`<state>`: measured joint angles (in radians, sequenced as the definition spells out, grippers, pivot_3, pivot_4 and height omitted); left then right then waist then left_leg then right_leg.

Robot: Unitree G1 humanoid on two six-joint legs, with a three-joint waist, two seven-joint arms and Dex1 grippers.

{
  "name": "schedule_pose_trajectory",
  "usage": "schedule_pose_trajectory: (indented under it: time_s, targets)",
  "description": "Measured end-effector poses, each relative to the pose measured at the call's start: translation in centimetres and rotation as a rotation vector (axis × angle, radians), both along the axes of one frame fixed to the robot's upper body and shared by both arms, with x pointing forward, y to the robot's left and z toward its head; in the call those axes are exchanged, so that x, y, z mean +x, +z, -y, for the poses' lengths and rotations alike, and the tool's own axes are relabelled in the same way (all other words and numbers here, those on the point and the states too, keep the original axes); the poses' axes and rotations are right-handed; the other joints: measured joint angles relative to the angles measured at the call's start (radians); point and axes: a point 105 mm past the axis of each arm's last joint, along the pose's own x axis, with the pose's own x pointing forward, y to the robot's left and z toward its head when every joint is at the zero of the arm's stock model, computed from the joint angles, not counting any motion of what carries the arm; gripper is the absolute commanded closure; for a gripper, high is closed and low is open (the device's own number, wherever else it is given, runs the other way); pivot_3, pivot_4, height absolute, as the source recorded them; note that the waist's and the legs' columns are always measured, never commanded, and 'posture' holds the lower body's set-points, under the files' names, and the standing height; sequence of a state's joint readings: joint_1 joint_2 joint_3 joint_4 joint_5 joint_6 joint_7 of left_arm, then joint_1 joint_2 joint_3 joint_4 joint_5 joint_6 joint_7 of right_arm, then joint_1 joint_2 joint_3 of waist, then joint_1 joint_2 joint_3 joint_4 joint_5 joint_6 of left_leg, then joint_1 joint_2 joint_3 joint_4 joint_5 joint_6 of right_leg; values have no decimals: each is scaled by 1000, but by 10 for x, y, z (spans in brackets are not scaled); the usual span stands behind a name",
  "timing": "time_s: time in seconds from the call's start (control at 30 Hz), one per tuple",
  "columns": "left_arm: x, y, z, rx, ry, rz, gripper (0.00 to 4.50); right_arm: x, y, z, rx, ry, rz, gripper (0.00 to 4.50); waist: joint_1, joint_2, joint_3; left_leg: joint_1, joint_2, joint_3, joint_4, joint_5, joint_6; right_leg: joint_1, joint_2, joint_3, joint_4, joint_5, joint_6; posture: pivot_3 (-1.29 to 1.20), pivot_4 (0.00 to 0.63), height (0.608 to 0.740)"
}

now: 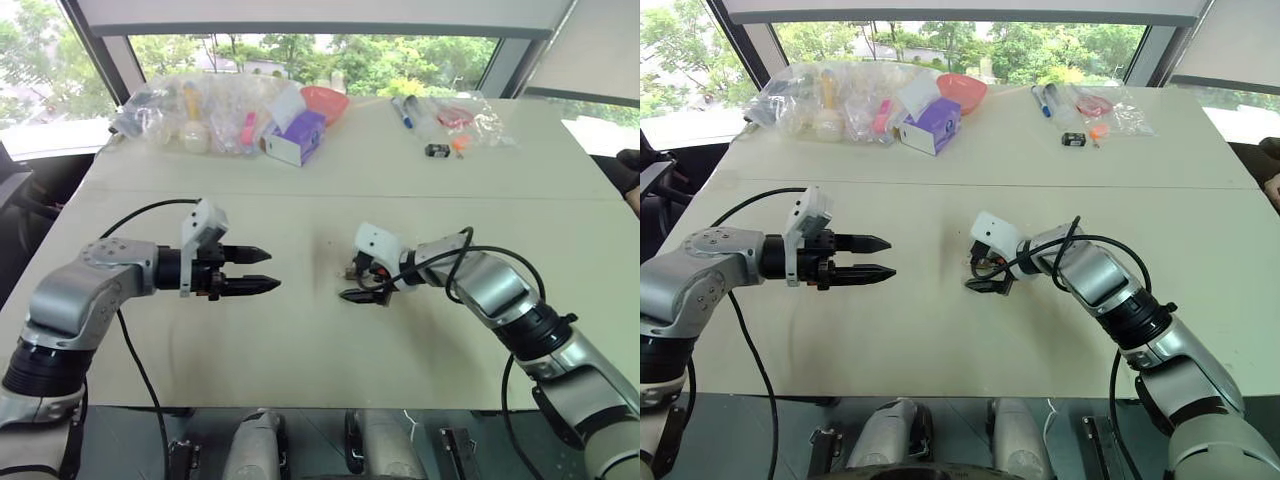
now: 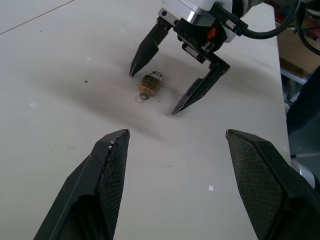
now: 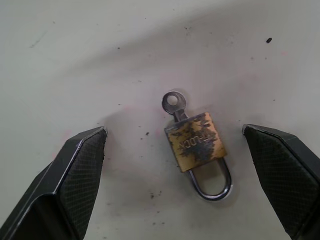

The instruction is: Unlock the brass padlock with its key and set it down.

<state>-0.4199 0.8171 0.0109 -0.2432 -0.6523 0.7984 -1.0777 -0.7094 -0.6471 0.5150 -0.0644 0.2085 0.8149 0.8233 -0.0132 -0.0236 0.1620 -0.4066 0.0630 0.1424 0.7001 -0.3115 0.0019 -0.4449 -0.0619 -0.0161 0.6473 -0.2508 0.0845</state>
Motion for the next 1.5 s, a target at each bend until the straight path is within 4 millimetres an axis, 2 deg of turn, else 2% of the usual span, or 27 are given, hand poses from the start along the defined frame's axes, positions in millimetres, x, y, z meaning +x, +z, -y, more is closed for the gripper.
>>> schedule_pose_trajectory:
  time_s: [0.1,0.23,0.27,0.4,0.57,0.67,0.7,0.77,0.8,0.87,0.93,1.03,1.2,1.3,1.37,1.5]
  targets:
    - [0,-2,-2,-8,19,-7,1338,0,0,0,-17,30,19,0,1,0,0,1,0,0,0,0,0,1,0,0,0,0,0,0,150,734]
    - [0,-3,-2,-14,30,-11,1301,-1,-3,-1,-22,60,11,1118,1,0,0,1,0,0,0,0,0,1,0,0,0,0,0,0,150,734]
    - [1,-4,-1,-17,33,-10,1301,-1,-3,-3,-25,70,10,1750,1,0,0,1,0,0,0,0,0,1,0,0,0,0,0,0,150,734]
    - [1,-4,0,-20,34,-10,1301,-2,-4,-3,-38,88,9,3731,2,0,0,2,0,0,0,0,-1,2,0,0,1,0,0,0,150,734]
    - [2,-3,2,-27,28,-5,1301,-1,-4,-2,-49,87,22,3805,4,0,0,2,0,0,0,0,-1,2,0,0,1,0,0,0,150,734]
    - [6,0,9,-83,15,-14,1301,3,4,-4,-17,106,127,3805,5,0,0,1,0,0,1,0,-1,2,0,0,1,0,0,0,150,734]
    - [9,1,12,-121,12,-29,1301,7,12,-10,17,116,194,3805,3,0,0,1,0,0,1,1,-1,1,0,0,1,0,0,0,150,734]
    - [15,5,19,-207,-4,-72,1301,10,41,-25,100,152,359,3805,0,0,0,0,0,0,1,1,-1,0,0,0,1,0,0,0,150,734]
    - [18,7,24,-258,-18,-102,1301,10,63,-31,129,183,466,3805,-1,1,0,0,0,0,0,1,-1,0,0,0,1,0,0,0,150,734]
    - [26,10,28,-319,-21,-130,1301,6,97,-36,147,233,634,3805,0,1,0,0,0,0,0,1,-2,0,1,0,1,0,0,0,150,734]
    - [37,13,31,-373,-7,-154,1301,2,115,-38,136,271,756,3805,0,1,0,0,0,0,0,1,-2,1,1,-1,1,0,0,0,150,734]
    - [52,21,36,-443,10,-159,1301,-1,117,-40,111,305,811,3805,3,1,0,0,-1,2,1,1,-2,1,0,-1,0,0,0,0,150,734]
    - [57,33,42,-486,-27,-169,1301,-1,118,-41,87,312,854,3805,-3,1,0,0,0,2,0,1,-2,1,0,-1,0,0,0,0,150,734]
    - [55,36,42,-502,-55,-176,2130,0,119,-42,74,307,876,3805,-4,1,0,0,0,2,0,1,-2,1,0,-1,1,0,0,0,150,734]
    - [54,36,42,-505,-58,-181,3093,1,120,-42,68,304,894,3805,-3,1,0,0,0,2,0,1,-2,1,0,-1,1,0,0,0,150,734]
    - [57,38,41,-511,-50,-180,3093,0,121,-45,67,311,919,3805,0,1,0,0,0,2,0,1,-2,1,0,-1,1,0,0,0,150,734]
